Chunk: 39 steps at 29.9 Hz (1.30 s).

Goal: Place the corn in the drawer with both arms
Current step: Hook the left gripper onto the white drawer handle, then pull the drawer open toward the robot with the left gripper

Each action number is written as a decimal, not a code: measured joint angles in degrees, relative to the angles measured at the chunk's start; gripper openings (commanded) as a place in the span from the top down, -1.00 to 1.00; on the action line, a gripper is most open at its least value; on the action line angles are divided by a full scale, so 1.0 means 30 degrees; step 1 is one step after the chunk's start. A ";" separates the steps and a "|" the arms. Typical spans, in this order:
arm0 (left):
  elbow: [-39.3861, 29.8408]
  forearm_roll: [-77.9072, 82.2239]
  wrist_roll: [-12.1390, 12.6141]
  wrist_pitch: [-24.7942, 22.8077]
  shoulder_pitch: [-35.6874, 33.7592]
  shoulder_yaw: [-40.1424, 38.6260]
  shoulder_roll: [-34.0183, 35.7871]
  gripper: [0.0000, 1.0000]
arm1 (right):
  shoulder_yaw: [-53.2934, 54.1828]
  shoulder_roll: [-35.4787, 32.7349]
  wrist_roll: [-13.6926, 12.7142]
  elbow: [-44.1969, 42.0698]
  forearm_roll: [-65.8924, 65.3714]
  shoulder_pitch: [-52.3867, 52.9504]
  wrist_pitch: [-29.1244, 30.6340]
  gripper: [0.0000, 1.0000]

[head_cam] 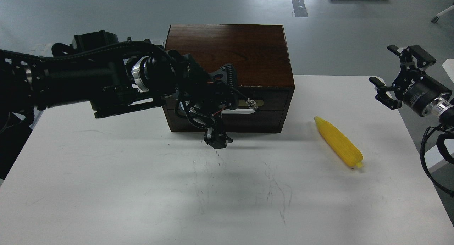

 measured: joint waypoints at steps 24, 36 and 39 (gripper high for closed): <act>-0.1682 -0.0205 -0.0007 -0.0004 -0.0764 0.0500 -0.0278 -0.96 | -0.0017 0.0028 0.0000 -0.0170 0.0000 -0.0030 0.0000 -1.00; -0.3800 -0.1176 0.0000 -0.0005 -0.0815 0.0250 0.0331 -0.96 | -0.0001 0.0015 0.0000 -0.0231 -0.0001 -0.0142 0.0000 -1.00; -0.4628 -0.1668 0.0000 -0.0005 -0.0876 0.0230 0.0684 -0.96 | 0.0000 0.0003 0.0000 -0.0281 -0.0001 -0.0147 0.0000 -1.00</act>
